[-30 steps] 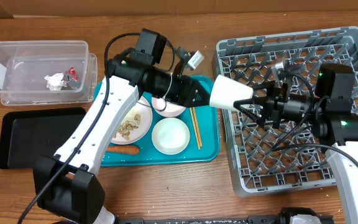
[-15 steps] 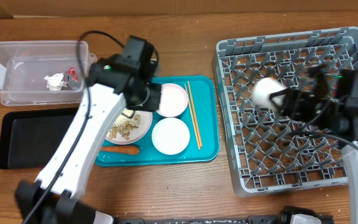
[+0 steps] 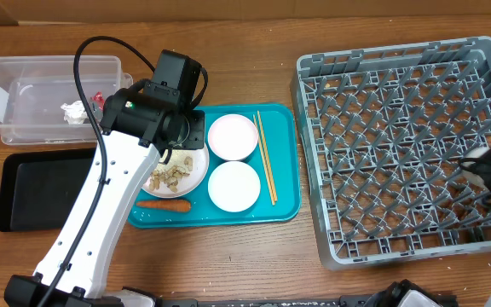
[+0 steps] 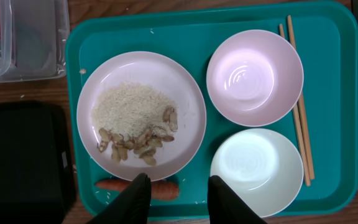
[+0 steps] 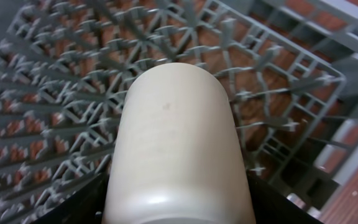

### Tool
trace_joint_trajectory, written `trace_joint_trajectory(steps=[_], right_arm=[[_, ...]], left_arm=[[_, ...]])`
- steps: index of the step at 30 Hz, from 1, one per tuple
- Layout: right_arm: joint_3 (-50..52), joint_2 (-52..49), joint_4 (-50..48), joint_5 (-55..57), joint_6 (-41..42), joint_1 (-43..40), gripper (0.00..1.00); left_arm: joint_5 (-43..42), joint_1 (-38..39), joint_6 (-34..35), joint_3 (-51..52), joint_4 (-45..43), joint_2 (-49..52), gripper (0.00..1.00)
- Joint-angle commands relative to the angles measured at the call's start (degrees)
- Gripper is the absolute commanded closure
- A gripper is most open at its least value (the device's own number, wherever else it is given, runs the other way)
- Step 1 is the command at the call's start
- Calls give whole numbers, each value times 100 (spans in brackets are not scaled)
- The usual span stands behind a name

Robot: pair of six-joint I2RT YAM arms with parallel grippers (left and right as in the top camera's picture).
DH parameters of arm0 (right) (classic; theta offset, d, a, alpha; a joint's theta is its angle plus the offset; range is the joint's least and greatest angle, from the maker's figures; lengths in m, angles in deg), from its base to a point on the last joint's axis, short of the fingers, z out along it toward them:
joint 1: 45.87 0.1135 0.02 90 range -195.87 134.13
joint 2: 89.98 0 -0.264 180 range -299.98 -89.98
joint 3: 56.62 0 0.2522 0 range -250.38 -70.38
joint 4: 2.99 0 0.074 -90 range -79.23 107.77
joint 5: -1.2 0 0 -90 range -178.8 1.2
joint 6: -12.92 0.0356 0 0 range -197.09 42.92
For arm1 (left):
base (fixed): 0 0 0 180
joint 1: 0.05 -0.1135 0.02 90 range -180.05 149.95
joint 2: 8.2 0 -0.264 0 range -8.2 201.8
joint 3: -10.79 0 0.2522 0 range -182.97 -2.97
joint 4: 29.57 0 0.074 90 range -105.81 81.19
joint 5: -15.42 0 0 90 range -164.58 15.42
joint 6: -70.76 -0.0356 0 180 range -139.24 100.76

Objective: Sort waste into correct bins and load items into the dishwasher
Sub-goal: 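Lower the paper cup into the rack's right side and release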

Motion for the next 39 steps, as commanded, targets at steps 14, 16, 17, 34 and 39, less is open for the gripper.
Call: trace_joint_trajectory(steps=[14,16,17,34,39], right_arm=[[-129,-1180,323,146,240,-223,41],[-129,-1189,319,109,240,-223,33],[-129,-1189,319,90,240,-223,28],[-1023,-953,483,-2612,-850,258,15],[-1268,-741,433,-2667,-1016,1740,15]], left_arm=[[94,-37,125,-74,17,-33,66],[92,-37,125,-74,24,-35,64],[94,-37,125,-74,33,-35,62],[52,-101,326,-74,365,-35,38],[-42,-315,761,-74,417,-33,34]])
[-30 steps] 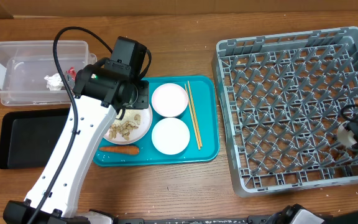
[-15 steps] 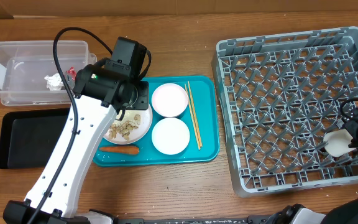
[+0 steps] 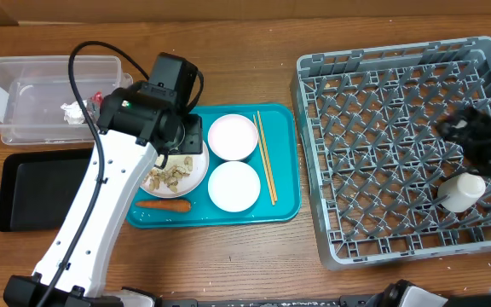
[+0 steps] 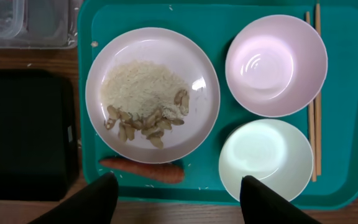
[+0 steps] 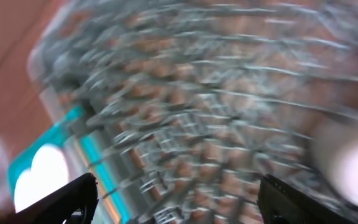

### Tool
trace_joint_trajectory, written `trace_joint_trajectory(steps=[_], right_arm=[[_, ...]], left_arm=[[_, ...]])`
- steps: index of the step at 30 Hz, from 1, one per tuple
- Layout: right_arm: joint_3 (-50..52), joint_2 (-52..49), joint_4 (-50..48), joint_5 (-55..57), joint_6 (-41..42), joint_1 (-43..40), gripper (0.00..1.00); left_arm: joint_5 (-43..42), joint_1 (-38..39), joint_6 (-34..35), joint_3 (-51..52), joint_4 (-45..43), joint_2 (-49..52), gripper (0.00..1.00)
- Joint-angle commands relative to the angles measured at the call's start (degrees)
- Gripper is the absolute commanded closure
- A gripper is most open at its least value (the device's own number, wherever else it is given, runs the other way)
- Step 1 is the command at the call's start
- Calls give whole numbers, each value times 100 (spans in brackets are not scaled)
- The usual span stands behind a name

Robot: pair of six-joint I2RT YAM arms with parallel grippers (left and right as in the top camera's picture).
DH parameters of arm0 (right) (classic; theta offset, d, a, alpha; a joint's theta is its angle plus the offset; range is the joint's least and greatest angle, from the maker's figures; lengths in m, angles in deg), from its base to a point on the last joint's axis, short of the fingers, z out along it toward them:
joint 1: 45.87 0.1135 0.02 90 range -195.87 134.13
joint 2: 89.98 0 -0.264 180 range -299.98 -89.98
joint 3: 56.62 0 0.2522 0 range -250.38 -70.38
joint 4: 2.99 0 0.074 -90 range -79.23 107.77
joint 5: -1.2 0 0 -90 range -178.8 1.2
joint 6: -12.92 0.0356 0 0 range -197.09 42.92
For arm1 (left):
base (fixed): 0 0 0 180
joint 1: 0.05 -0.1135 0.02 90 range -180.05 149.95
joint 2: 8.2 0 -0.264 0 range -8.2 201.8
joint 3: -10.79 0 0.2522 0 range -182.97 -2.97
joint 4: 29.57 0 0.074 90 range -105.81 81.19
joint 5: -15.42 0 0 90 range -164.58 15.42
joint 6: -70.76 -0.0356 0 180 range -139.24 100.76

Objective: Sort waste into correct bins and load items into the dishwasher
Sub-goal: 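Lower the paper cup into the rack's right side and release, then grasp the white bowl on the tray with the right gripper and lift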

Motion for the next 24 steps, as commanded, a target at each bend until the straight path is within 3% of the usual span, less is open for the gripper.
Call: trace_joint_trajectory(steps=[1,7,16,24], right_arm=[[-181,201,-61,-337,-271,1165,15],[-179,-13,-459,-133,-258,3167,15],[-175,-1217,-872,444,236,5324,20],[-175,-2494,-1091,732,616,6072,35]], left_arm=[[-129,-229,437,-74,52,-33,34],[-400,-638,466,-70,66,-33,34],[-382,-1021,463,-70,162,-33,27],[-380,-1298,461,-70,164,-33,25]])
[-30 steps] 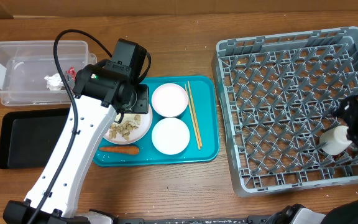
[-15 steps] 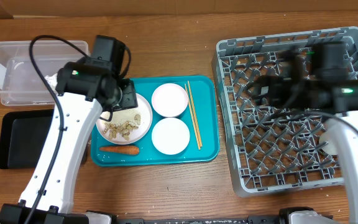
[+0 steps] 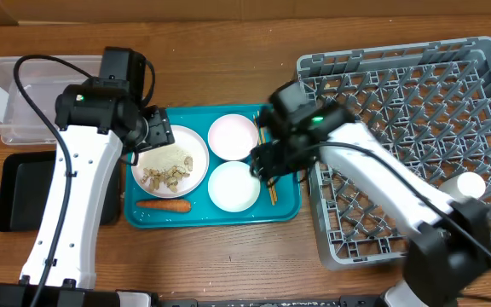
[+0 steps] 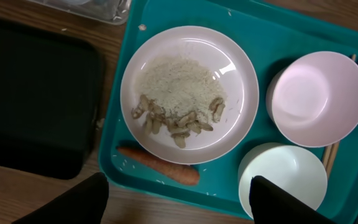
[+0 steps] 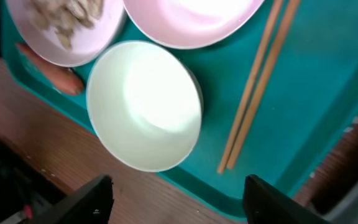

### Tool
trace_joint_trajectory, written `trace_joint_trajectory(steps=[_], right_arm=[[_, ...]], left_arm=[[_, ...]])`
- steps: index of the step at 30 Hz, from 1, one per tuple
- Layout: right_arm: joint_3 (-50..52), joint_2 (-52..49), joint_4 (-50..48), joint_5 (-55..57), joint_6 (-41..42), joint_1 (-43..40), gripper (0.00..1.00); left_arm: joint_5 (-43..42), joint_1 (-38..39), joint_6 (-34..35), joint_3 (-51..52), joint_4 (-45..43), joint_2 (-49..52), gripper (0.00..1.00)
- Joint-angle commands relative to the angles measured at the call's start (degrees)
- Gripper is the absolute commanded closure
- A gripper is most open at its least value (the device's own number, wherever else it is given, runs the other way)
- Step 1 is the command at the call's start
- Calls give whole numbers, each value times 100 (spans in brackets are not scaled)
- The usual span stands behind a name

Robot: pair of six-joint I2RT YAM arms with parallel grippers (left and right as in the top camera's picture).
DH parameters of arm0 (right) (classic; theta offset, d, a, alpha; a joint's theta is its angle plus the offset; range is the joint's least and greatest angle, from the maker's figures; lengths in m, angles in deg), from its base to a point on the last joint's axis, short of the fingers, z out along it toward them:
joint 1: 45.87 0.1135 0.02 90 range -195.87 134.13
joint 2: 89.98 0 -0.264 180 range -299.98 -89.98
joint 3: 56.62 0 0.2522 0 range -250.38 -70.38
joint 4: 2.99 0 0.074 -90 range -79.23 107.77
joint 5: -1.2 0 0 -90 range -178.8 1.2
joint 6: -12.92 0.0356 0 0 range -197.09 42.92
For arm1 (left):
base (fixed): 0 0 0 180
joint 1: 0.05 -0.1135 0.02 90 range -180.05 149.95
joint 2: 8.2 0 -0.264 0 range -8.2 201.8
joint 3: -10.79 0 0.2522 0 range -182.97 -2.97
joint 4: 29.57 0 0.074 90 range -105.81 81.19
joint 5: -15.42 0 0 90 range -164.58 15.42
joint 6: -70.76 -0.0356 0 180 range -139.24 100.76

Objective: Sort waste into correct bins and load items into the dishwasher
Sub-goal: 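Grasp the white bowl on the tray with the right gripper and lift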

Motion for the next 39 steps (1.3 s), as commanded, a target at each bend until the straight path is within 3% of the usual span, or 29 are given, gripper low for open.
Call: trace_joint_trajectory(steps=[1,7,15,24,32,39], right_arm=[[-105,-507,-90,293,350,236,37],[-105,-1141,-295,293,372,514,53],[-114,-1325,-402,535,544,527,96],[-726,-562,251,1344,542,129,96],[-1198,925,264,4072,538,-778,96],[-1154,1084,-284,6024,496,-1982,96]], left_arm=[[-31,-125,118,-70,20,-33,25],[-26,-127,118,-70,15,-33,25],[-28,-125,118,-70,28,-33,25],[-24,-125,116,-68,48,-33,25],[-7,-125,72,-70,48,-33,25],[-4,-125,72,-70,44,-33,25]])
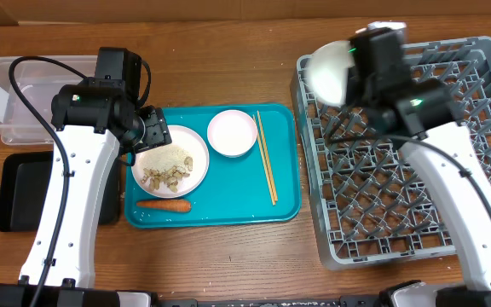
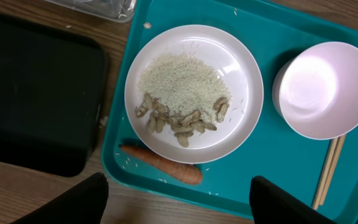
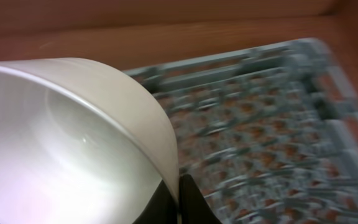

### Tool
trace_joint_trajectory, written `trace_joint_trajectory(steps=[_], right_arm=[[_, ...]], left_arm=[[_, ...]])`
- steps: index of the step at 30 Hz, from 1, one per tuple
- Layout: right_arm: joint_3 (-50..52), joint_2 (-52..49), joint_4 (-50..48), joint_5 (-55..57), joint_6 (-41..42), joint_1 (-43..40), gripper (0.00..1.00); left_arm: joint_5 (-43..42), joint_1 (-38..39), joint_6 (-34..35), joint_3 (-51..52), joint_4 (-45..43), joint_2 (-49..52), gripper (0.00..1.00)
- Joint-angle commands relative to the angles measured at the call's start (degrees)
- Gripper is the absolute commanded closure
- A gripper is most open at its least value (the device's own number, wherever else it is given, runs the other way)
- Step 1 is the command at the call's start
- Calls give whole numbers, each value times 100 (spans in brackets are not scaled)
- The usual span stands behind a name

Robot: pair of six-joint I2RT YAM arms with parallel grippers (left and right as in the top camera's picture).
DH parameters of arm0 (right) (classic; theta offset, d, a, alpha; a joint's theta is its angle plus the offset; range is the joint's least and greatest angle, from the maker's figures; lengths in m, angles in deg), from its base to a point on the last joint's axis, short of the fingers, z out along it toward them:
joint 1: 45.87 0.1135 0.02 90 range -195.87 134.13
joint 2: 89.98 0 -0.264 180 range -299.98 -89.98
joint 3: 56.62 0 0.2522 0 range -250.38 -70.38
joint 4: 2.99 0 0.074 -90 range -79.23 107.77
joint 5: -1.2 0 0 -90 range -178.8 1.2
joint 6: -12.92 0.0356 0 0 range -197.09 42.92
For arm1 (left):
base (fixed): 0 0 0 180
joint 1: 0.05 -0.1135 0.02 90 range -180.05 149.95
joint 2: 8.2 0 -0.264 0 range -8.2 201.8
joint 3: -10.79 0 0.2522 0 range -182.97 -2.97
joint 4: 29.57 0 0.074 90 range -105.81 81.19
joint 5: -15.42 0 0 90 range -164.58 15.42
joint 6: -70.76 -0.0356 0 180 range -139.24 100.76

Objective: Sort waste into correct bins and load items into the dishwasher
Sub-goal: 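Grasp the white bowl on the tray with the right gripper and lift, then place the white bowl in the rack's upper right and release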

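My right gripper [image 3: 180, 190] is shut on the rim of a white bowl [image 1: 326, 70], held tilted above the far left corner of the grey dish rack [image 1: 407, 170]. The bowl [image 3: 61, 143] fills the left of the right wrist view. On the teal tray [image 1: 228, 209] lie a pink plate [image 2: 193, 93] of rice and peanuts, a carrot [image 2: 160, 165], a pink bowl [image 2: 325, 90] and chopsticks [image 1: 265, 158]. My left gripper [image 2: 182, 211] hangs wide open above the tray's front left, over the carrot, holding nothing.
A clear plastic bin [image 1: 32, 85] with scraps of waste stands at the far left. A black tray [image 1: 24, 192] lies in front of it. The rack fills the right side of the table; my right arm crosses over it.
My right gripper was open above the white bowl on the tray. Now it is shut on the bowl's rim and holds it over the rack's far left corner. The left arm has barely moved.
First my right gripper held a white cup over the rack's right side. Then the cup stood in the rack with the gripper clear of it. Then the gripper hung open over the white bowl on the tray; now it holds that bowl. Meanwhile the left gripper opened wider.
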Motion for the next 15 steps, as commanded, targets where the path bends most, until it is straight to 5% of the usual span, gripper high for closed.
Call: trace_joint_trajectory(steps=[1,15], right_arm=[[50,-157,-219,1381,13,-562,96],[579,-1082,-1812,3453,254,-2236,96]], left_arm=[[-7,-31,74,-70,0,-33,25],[-11,-31,76,-70,0,-33,25]])
